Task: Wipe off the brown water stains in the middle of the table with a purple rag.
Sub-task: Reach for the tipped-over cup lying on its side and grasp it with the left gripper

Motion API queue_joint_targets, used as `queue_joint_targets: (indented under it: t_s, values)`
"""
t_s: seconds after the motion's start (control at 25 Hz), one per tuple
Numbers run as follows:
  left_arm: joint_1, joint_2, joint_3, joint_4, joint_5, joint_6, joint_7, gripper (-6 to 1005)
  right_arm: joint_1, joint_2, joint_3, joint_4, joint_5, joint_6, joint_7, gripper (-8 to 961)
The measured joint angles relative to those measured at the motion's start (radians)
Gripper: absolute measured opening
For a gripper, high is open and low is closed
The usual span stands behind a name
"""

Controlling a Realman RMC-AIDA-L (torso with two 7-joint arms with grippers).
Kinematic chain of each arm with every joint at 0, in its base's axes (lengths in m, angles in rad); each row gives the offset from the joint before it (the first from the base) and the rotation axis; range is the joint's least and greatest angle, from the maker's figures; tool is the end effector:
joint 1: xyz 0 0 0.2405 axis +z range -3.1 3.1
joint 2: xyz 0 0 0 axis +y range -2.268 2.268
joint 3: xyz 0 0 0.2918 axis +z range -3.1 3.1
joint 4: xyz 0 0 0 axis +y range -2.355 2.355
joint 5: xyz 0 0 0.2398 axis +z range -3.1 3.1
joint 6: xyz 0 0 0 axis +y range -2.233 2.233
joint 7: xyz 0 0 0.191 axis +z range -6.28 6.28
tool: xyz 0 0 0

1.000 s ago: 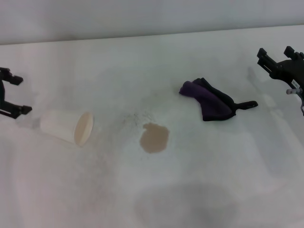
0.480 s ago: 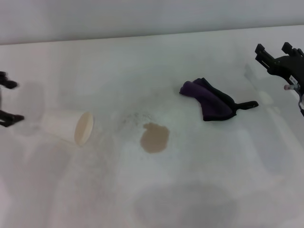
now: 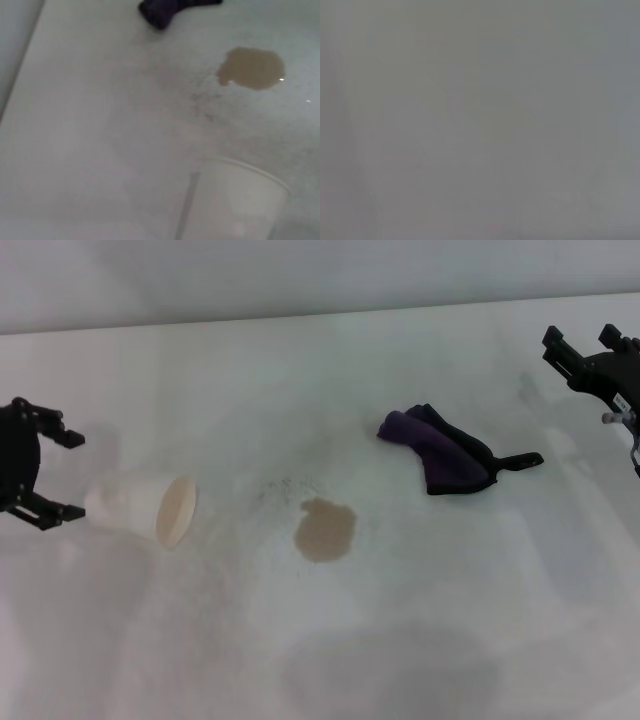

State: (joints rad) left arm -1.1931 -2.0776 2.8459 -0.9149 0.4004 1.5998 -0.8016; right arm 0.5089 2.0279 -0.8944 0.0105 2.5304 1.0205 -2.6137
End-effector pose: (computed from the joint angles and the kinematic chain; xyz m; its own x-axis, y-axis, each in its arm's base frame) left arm -0.2820 0.4559 0.0085 0.9444 -0.0823 -0.3184 -0.1406 -0.9763 -0.1648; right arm 0.4214 0.4179 -0.0313 0.5712 -0.1668 -0.8037 -0.8205 -0.0883 -0.5648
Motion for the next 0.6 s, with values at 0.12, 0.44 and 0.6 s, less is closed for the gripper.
queue_joint_targets:
  t_s: [0.12, 0.44, 0.6]
  values:
    - [-0.021, -0.001, 0.000, 0.010, 0.048, -0.001, 0.007, 876, 0.002, 0.000, 0.000, 0.000, 0.000, -0.001, 0.000, 874]
    - [-0.065, -0.002, 0.001, 0.084, 0.084, -0.060, 0.059, 877, 0.007, 0.000, 0.006, 0.000, 0.001, -0.009, 0.000, 874]
    - [-0.076, -0.002, 0.001, 0.168, 0.115, -0.122, 0.062, 876, 0.007, 0.000, 0.025, 0.008, 0.001, -0.012, 0.000, 873]
